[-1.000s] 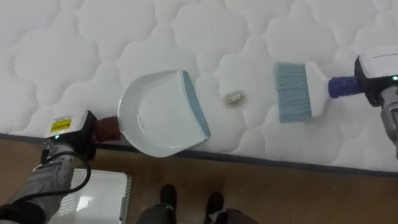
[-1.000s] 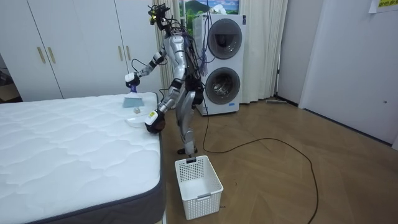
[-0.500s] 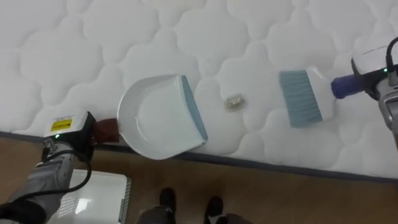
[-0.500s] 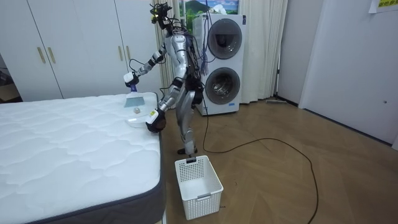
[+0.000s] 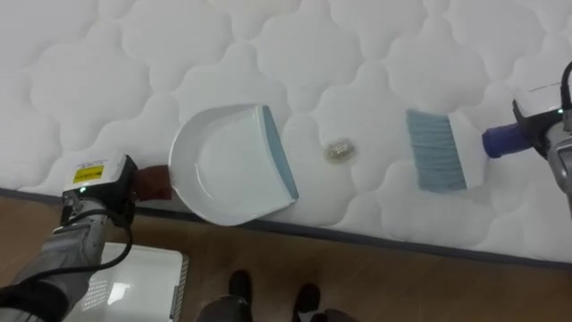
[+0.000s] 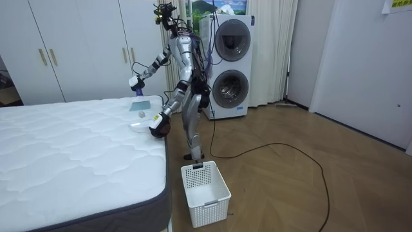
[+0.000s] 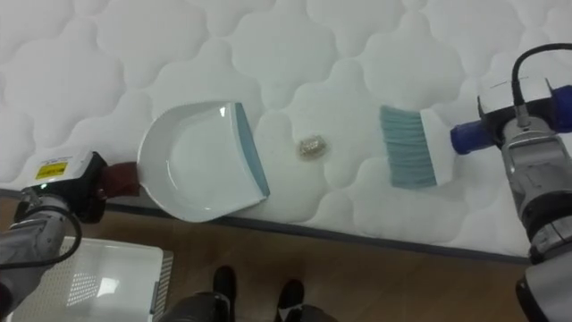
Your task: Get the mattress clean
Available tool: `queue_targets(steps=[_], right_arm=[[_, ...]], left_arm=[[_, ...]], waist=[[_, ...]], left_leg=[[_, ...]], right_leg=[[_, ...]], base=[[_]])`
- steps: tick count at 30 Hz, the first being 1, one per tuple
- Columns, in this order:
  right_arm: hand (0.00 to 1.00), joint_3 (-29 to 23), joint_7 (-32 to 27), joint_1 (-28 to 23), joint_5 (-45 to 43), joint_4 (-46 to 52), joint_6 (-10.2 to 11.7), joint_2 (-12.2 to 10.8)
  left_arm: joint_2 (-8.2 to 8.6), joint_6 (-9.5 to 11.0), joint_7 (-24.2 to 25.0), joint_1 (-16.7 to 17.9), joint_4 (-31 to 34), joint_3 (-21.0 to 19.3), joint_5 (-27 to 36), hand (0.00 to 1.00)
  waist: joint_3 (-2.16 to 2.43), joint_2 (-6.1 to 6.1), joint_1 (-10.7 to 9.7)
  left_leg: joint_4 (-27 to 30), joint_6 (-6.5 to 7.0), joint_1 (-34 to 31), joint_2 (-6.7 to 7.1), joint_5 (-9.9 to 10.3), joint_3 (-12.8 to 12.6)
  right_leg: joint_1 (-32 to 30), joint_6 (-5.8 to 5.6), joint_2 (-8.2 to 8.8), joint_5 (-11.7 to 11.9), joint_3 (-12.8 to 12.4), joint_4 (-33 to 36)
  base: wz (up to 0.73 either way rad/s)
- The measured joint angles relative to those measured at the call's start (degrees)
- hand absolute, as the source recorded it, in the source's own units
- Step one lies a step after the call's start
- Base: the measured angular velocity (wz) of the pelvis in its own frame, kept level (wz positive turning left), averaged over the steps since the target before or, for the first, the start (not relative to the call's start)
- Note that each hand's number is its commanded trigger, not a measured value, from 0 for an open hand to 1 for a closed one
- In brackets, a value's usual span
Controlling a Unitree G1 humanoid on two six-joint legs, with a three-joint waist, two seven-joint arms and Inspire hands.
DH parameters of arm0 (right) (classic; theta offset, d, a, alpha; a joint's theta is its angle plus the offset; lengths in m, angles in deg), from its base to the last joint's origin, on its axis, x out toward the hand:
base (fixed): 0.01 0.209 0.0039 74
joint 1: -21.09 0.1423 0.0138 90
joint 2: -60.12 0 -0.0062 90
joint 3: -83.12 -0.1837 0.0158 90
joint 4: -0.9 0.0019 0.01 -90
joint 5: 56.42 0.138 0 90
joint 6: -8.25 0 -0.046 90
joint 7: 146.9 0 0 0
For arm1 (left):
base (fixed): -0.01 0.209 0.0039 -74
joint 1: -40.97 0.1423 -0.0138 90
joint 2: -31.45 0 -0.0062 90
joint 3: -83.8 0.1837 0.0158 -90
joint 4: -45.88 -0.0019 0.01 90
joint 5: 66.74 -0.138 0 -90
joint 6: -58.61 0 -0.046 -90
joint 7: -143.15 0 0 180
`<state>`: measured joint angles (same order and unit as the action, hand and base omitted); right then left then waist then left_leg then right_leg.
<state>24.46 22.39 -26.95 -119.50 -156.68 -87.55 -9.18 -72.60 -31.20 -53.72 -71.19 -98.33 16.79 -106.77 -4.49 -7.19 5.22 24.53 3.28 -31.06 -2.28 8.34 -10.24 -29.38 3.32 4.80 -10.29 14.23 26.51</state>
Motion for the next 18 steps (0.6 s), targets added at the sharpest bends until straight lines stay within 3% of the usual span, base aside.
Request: queue_targets(steps=[6,8,10,18], right_arm=[[1.00,0.1,-1.0,0.0,0.6,-0.1,-0.3,0.0],[1.00,0.2,-2.2,0.0,1.0,-1.0,-0.6,0.0],[1.00,0.4,-2.6,0.0,1.6,-1.3,-0.6,-0.1],[1.00,1.2,-3.0,0.0,1.7,-1.2,-2.3,-0.4]], left_arm=[[0.03,0.0,0.0,-0.4,0.1,0.0,0.1,1.00],[0.15,0.1,0.0,-0.8,0.1,0.2,0.1,1.00],[0.16,0.1,0.0,-1.2,0.1,0.2,0.1,1.00],[0.30,0.0,0.0,-1.3,0.3,0.4,-0.1,1.00]], waist=[[-0.17,0.26,0.0],[-0.62,0.92,0.1],[-0.73,1.08,0.4],[-0.77,1.14,0.5]], left_leg=[[0.1,-0.02,-0.4,-0.04,0.0,0.2],[0.0,-0.05,-0.4,-0.27,0.0,0.6],[-0.5,-0.06,-0.4,-0.33,0.0,0.6],[-1.0,-0.18,-0.4,-0.31,-0.1,0.6]], right_leg=[[-0.2,0.05,-0.10,0.0,0.2,-0.2],[0.4,0.02,-0.65,0.7,0.3,-1.5],[0.5,0.01,-0.89,1.2,0.2,-2.2],[0.5,-0.02,-1.05,1.3,0.1,-3.0]], base=[[0.00],[0.00],[-0.06],[-0.01]])
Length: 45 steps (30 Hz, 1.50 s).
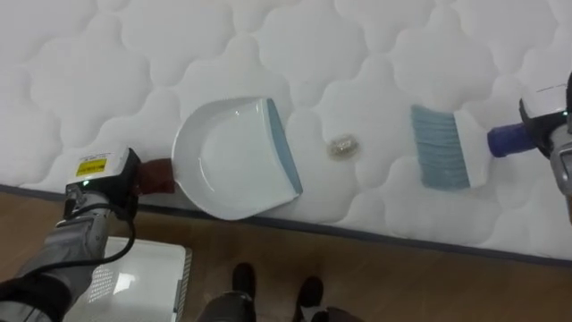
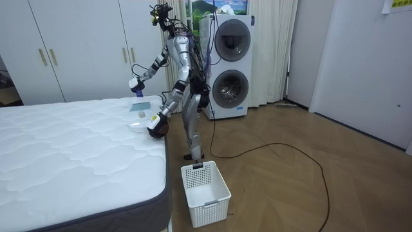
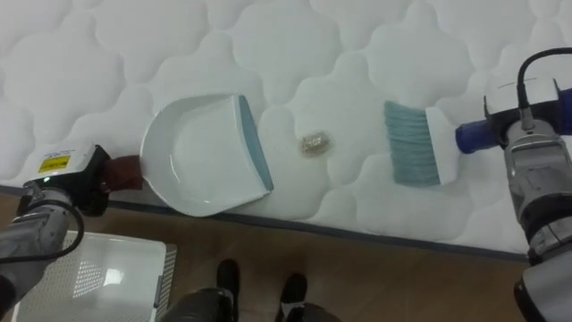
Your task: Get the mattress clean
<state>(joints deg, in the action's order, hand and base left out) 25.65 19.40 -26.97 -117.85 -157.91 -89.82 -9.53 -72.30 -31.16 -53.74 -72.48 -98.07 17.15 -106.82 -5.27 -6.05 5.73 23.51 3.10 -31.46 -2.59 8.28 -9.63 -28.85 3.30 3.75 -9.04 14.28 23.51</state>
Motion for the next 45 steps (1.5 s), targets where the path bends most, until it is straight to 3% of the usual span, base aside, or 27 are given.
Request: queue_targets(steps=[7,13,25,33,42,45], right_arm=[[1.00,0.0,0.1,-0.1,-1.0,0.9,-1.2,-0.7],[1.00,0.2,0.8,-0.5,-2.8,2.3,-4.5,-2.8],[1.00,2.7,3.4,-0.7,-5.0,6.6,-4.6,-3.5],[1.00,2.8,5.8,-1.4,-6.4,10.5,-6.1,-4.4],[1.00,5.1,10.1,-4.2,-6.5,15.8,-6.9,-5.5],[1.00,5.7,11.5,-5.3,-6.5,17.7,-6.8,-6.9]], left_arm=[[0.47,0.0,0.2,-0.9,-0.1,0.0,-0.1,1.00],[1.61,-0.8,0.4,-0.9,-0.2,-0.2,-0.1,1.00],[1.63,-1.0,1.0,-0.9,-0.1,0.4,0.0,1.00],[1.75,-1.0,0.9,-0.8,0.1,0.4,-0.1,1.00],[2.31,-2.2,0.7,-0.7,0.2,2.3,-0.1,1.00],[2.80,-2.9,0.8,-0.7,0.2,2.8,-0.2,1.00]], waist=[[0.00,0.00,0.1],[-0.01,0.02,0.9],[0.01,-0.03,0.0],[0.05,-0.06,-0.9],[0.22,0.09,-1.1],[0.46,0.50,-1.1]], left_leg=[[-0.2,-0.10,0.2,-0.26,0.1,-0.1],[-0.9,-0.37,1.3,-0.73,0.1,-1.0],[-3.8,-1.27,3.4,-0.61,-1.0,-1.3],[-3.7,-1.33,3.7,-0.69,-1.0,-1.8],[-3.7,-1.40,4.5,-0.84,-1.0,-1.9],[-3.7,-1.57,4.8,-0.78,-1.1,-2.1]], right_leg=[[0.6,-0.04,-0.38,0.3,0.1,-1.1],[1.4,0.13,-0.91,1.0,-0.1,-2.2],[2.1,0.21,-1.26,1.2,-0.7,-2.9],[2.2,0.37,-1.36,1.3,-1.2,-2.9],[2.9,0.80,-1.73,1.5,-1.7,-3.2],[3.1,0.97,-1.90,1.6,-1.8,-3.3]], base=[[-0.01],[-0.09],[-0.03],[-0.03],[-0.03],[-0.04]])
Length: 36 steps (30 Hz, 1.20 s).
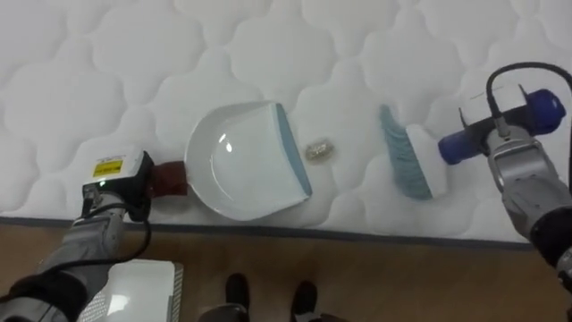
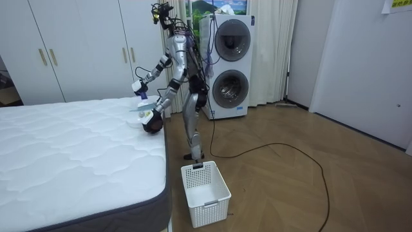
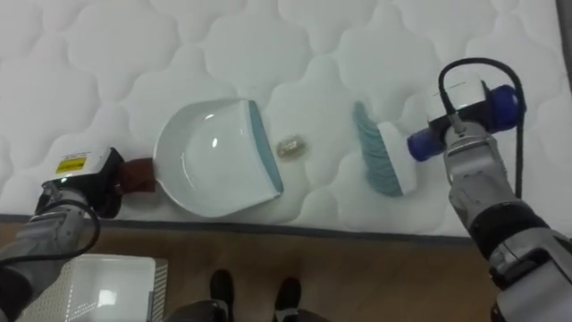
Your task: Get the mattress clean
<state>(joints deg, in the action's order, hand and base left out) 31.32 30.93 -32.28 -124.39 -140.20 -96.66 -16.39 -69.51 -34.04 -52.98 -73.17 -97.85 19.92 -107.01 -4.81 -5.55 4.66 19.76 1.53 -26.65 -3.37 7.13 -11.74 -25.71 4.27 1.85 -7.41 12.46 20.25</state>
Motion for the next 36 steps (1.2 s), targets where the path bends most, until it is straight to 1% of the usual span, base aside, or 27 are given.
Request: queue_targets(steps=[2,3,5,6,7,8,9,10,11,14,18,30,31,34,36], right_arm=[[1.00,0.4,0.9,-0.2,0.3,1.3,0.9,-1.1],[1.00,0.7,1.3,-0.2,0.5,1.9,1.2,-1.2],[1.00,1.0,1.9,-0.2,2.3,4.0,1.7,-3.0],[1.00,1.0,2.1,-0.2,2.6,4.4,1.8,-3.5],[1.00,1.0,2.3,-0.2,3.2,5.0,2.4,-4.9],[1.00,1.0,2.4,-0.2,3.5,5.3,2.9,-5.5],[1.00,1.0,2.8,-0.2,4.0,6.0,3.9,-6.5],[1.00,1.0,3.2,-0.3,4.8,6.3,4.3,-7.6],[1.00,0.9,3.5,-0.3,5.1,6.3,4.2,-8.2],[1.00,0.9,3.8,-0.3,6.4,6.3,4.4,-8.7],[1.00,0.9,3.8,-0.3,7.2,6.3,4.8,-8.8],[1.00,0.6,4.9,-0.9,9.5,8.8,5.0,-8.8],[1.00,0.8,5.0,-1.0,9.7,9.4,5.3,-8.8],[1.00,1.0,5.7,-1.7,10.3,9.6,6.6,-9.8],[1.00,1.0,6.2,-2.1,10.8,9.6,6.8,-10.7]], left_arm=[[0.61,-0.2,0.1,0.0,-0.2,0.3,-0.3,1.00],[0.80,-0.3,0.1,0.1,-0.2,0.5,-0.3,1.00],[1.41,-0.7,0.2,0.3,-0.4,1.4,-0.3,1.00],[1.57,-0.8,0.3,0.4,-0.4,1.6,-0.3,1.00],[1.85,-0.7,0.7,0.4,-0.4,1.9,-0.3,1.00],[1.93,-0.7,0.8,0.4,-0.4,2.1,-0.3,1.00],[2.08,-0.6,1.2,0.4,-0.6,2.3,-0.4,1.00],[2.30,-0.6,1.7,0.5,-0.7,2.3,-0.4,1.00],[2.37,-0.7,1.9,0.6,-1.0,2.3,-0.4,1.00],[2.36,-0.5,2.1,1.2,-1.2,2.3,-0.4,1.00],[2.36,0.1,2.1,1.3,-1.5,2.1,-0.4,1.00],[2.24,0.6,2.0,1.7,-1.7,2.0,-0.4,1.00],[2.27,0.7,1.9,1.8,-1.6,2.0,-0.4,1.00],[2.56,1.2,1.7,1.8,-1.5,2.0,-0.4,1.00],[2.61,1.2,1.6,1.8,-1.5,2.0,-0.4,1.00]], waist=[[0.43,0.74,0.0],[0.56,0.97,0.0],[0.94,1.64,0.0],[1.01,1.77,0.0],[1.05,2.01,0.0],[1.04,2.09,0.0],[1.02,2.23,0.0],[1.03,2.29,0.0],[1.02,2.31,0.1],[1.02,2.31,0.7],[1.01,2.32,0.6],[1.00,2.38,0.7],[1.00,2.38,0.7],[1.00,2.38,0.8],[1.01,2.38,1.1]], left_leg=[[-0.1,-0.12,0.4,-0.09,-0.1,-0.1],[-0.1,-0.15,0.4,-0.10,-0.1,-0.1],[-0.1,-0.26,0.7,-0.11,-0.2,0.0],[-0.1,-0.26,0.7,-0.11,-0.3,0.1],[-0.1,-0.26,0.7,-0.08,-0.3,0.2],[-0.1,-0.26,0.7,-0.06,-0.3,0.3],[-0.2,-0.26,0.6,-0.03,-0.3,0.8],[-0.2,-0.26,0.4,0.00,-0.3,1.0],[-0.1,-0.25,0.2,0.01,-0.3,1.2],[-0.1,-0.06,0.1,0.11,-0.5,1.3],[0.0,0.21,0.0,0.27,-0.6,1.3],[-0.1,0.18,0.0,0.28,-0.6,1.1],[-0.1,0.18,0.0,0.28,-0.6,1.1],[-0.1,0.18,0.0,0.27,-0.6,1.1],[-0.1,0.18,0.0,0.27,-0.6,1.1]], right_leg=[[0.5,0.16,-0.12,0.1,0.1,-0.2],[0.5,0.18,-0.12,0.1,0.1,-0.2],[0.6,0.25,-0.09,0.2,0.3,0.1],[0.6,0.25,-0.07,0.2,0.3,0.2],[0.6,0.26,-0.01,0.1,0.4,0.4],[0.6,0.30,0.02,0.1,0.5,0.4],[0.5,0.37,0.10,0.1,0.8,0.4],[0.5,0.43,0.18,0.0,1.2,0.4],[0.5,0.52,0.33,0.0,1.6,0.4],[0.5,0.54,0.64,-0.1,1.9,0.5],[0.5,0.37,0.88,-0.2,2.0,0.6],[0.5,0.14,0.83,-0.6,1.8,0.4],[0.5,0.14,0.83,-0.6,1.8,0.5],[0.5,0.16,0.83,-0.6,1.8,0.5],[0.5,0.16,0.84,-0.6,1.8,0.5]], base=[[0.00],[0.00],[0.00],[0.05],[0.06],[0.11],[0.15],[0.19],[0.17],[0.07],[0.01],[0.00],[0.00],[0.00],[0.00]])
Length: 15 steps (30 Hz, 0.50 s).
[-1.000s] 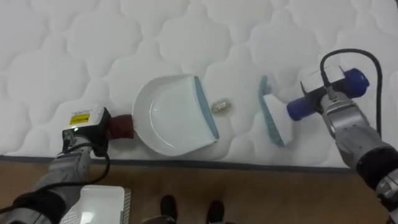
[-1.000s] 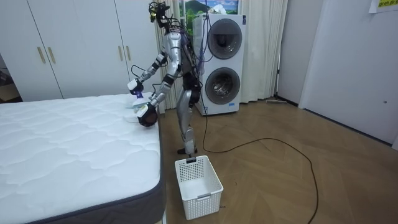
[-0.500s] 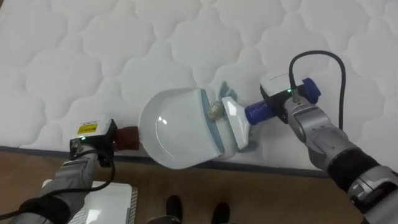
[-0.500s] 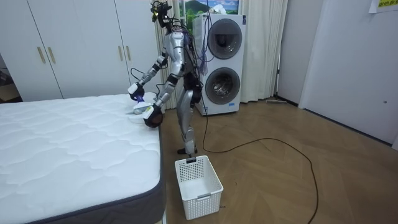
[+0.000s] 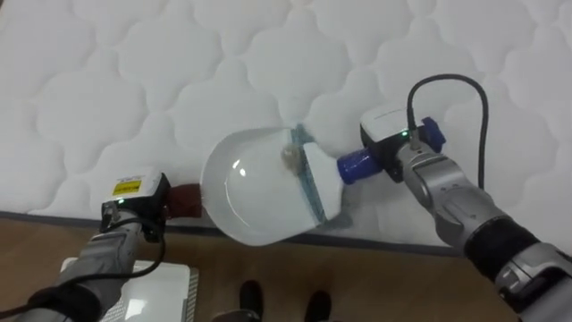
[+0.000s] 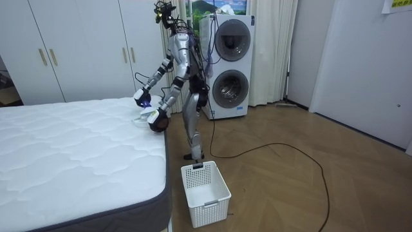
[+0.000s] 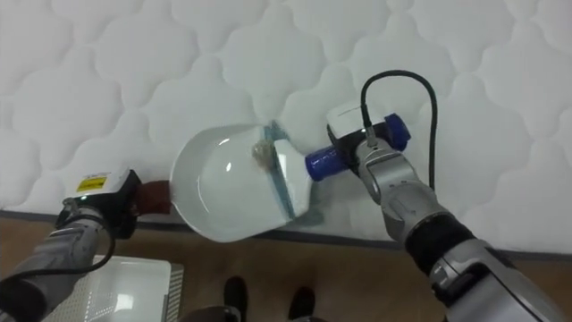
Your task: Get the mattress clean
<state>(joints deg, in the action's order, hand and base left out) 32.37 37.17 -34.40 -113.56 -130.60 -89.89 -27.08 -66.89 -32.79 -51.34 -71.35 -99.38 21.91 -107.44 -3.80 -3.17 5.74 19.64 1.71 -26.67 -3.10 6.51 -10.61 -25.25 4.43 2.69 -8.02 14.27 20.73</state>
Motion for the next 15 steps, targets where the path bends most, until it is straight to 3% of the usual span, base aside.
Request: queue_targets(steps=[4,8,15], right_arm=[[1.00,-0.1,1.0,0.0,0.1,2.0,0.6,0.1],[1.00,0.0,1.0,0.0,1.0,2.5,3.6,-0.6],[1.00,0.0,1.1,-0.1,4.5,4.5,6.3,-3.4]], left_arm=[[0.04,0.2,-0.5,0.0,0.5,-0.1,-1.1,1.00],[0.28,0.3,-1.0,0.0,0.5,-0.4,-2.5,1.00],[1.14,0.6,-1.1,0.4,0.7,-1.1,-2.7,1.00]], waist=[[0.05,0.07,0.9],[0.08,0.15,1.2],[0.07,0.19,1.7]], left_leg=[[0.1,0.00,-0.8,0.00,0.0,0.0],[0.1,0.00,-0.8,0.00,0.0,0.0],[0.1,0.01,-0.8,0.13,0.0,0.1]], right_leg=[[-0.8,0.00,0.04,0.0,0.0,0.1],[-0.8,0.00,0.08,0.0,0.1,0.1],[-0.8,-0.02,0.21,0.0,0.2,0.2]], base=[[0.00],[0.00],[0.00]])
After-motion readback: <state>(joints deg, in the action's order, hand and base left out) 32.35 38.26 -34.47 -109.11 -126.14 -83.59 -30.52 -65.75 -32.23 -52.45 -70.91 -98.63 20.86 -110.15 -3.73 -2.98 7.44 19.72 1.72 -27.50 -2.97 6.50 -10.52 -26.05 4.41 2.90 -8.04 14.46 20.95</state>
